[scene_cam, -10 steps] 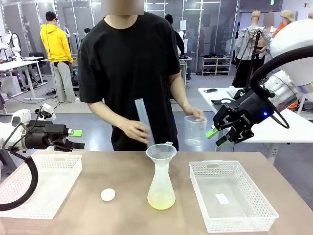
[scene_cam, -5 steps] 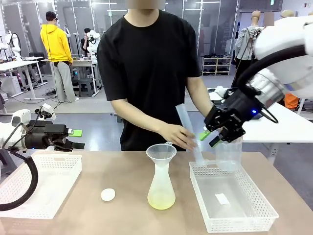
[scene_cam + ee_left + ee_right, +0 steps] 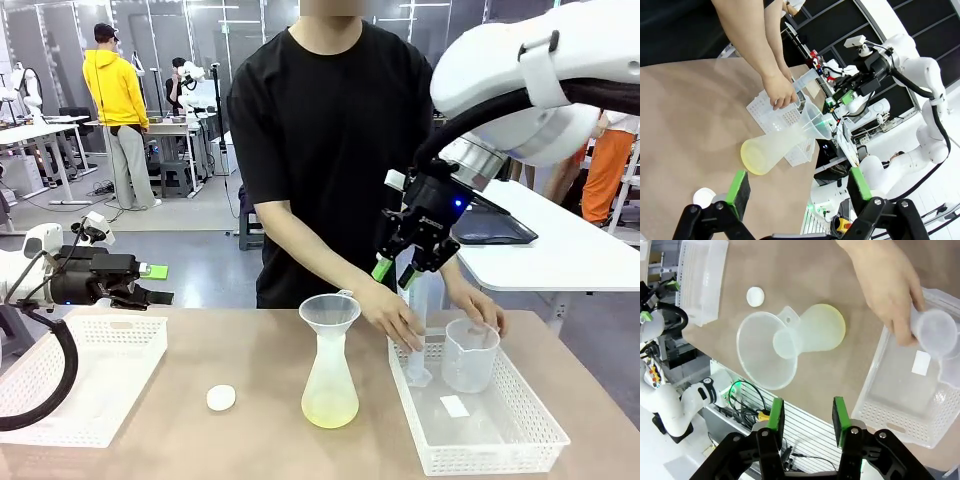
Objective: Prepare the solutions needed for the experiment.
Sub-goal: Once the solution is in the Big flask , pick up the Plastic Funnel and place it back into the right Organizing basket.
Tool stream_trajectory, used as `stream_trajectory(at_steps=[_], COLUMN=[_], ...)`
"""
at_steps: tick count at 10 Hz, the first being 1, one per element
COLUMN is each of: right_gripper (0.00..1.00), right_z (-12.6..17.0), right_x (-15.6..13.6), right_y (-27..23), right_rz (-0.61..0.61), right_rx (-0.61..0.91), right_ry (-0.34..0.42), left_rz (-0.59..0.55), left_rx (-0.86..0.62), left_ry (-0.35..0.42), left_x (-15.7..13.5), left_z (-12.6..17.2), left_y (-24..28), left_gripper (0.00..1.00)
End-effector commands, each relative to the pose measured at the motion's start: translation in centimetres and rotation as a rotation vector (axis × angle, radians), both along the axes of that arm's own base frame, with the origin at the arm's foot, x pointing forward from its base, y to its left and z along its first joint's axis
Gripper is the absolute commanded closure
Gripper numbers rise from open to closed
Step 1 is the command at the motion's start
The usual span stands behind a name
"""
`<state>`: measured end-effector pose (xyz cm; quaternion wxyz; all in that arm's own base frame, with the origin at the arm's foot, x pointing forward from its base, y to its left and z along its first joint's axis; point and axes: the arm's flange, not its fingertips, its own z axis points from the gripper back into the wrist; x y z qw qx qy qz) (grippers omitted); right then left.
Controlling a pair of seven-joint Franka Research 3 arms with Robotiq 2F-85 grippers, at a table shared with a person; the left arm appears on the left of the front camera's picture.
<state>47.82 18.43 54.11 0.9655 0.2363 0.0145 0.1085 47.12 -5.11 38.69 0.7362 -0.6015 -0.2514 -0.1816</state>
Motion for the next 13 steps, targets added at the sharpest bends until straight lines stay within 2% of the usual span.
stream_trajectory(at_steps=[1,3,4,9,13], right_gripper=[0.50,0.50,0.50,0.50,0.50], right_z=[1.2,1.2,0.9,1.1,-1.9], right_x=[0.6,0.1,0.2,0.2,-0.4], right_y=[1.9,3.4,1.6,2.0,4.0], right_rz=[-0.056,-0.180,-0.045,-0.069,-0.143], right_rx=[-0.038,-0.019,-0.010,-0.010,-0.035], right_ry=[0.042,0.040,0.024,0.028,0.078], left_rz=[0.009,0.009,0.009,0.009,0.009], left_rx=[0.012,0.012,0.012,0.012,0.012], left_ry=[-0.021,-0.021,-0.021,-0.021,-0.021], left_x=[0.2,0.2,0.2,0.2,0.2], left_z=[0.1,0.1,0.1,0.1,0.1], left_y=[-0.2,-0.2,-0.2,-0.2,-0.2], left_gripper=[0.00,0.00,0.00,0.00,0.00])
